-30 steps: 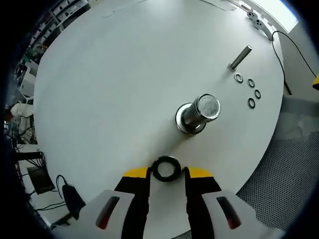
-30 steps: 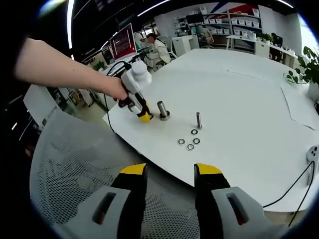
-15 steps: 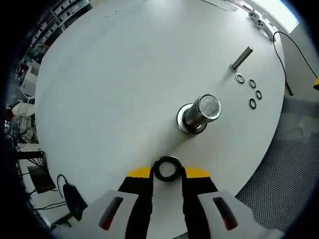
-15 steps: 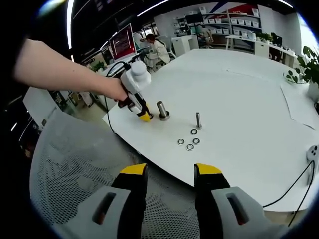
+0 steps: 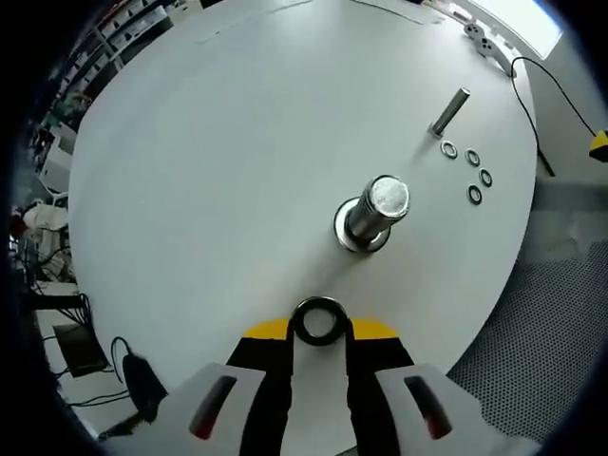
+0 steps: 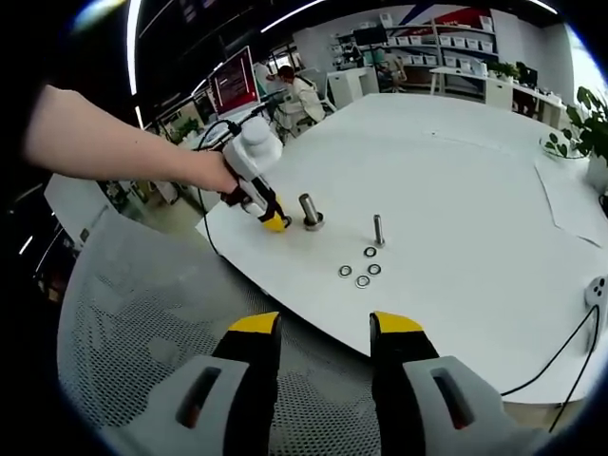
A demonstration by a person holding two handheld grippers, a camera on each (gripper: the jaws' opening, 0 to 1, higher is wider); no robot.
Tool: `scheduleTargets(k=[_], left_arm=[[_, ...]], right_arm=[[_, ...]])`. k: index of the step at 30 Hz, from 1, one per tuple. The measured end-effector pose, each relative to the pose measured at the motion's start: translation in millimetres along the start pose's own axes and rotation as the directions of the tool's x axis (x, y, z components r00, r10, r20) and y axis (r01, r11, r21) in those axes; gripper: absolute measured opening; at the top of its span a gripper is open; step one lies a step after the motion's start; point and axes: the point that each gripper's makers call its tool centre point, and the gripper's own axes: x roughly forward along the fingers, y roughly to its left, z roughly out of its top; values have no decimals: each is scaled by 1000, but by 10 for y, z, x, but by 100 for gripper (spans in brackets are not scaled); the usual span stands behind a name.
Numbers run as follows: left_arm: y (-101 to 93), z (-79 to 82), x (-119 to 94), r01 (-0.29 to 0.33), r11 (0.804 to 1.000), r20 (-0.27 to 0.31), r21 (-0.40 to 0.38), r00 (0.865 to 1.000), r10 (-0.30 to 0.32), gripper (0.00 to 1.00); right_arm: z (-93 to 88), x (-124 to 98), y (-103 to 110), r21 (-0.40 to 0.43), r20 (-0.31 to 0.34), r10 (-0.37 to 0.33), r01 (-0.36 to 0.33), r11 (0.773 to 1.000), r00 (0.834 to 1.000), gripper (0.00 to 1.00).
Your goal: Place the washer onto the threaded stud by aligning its center hole with the stud, sliding it down to the base, and recovering from edge contact or off-axis alignment until the washer reaches the visible bottom stop.
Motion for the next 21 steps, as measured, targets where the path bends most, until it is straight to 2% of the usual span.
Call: scheduleTargets(k=[4,7,14,21], left_arm=[[-9,93,-111,10,1000,24,28,1000,-11,18],[-21,171,-236,13,996,37,85,999,-16,18],[-61,363,-535,25,991,80,129,996,-36,18],[-153,593,-700,36,986,109,165,993,-54,18]], right_arm=[[1,4,2,3,0,3,-3,1000,1000,39],[1,5,-2,3,0,3,-3,1000,1000,39],[2,2,-1,4,1,3,-3,1000,1000,39],[0,1,8,3,0,3,-3,1000,1000,39]])
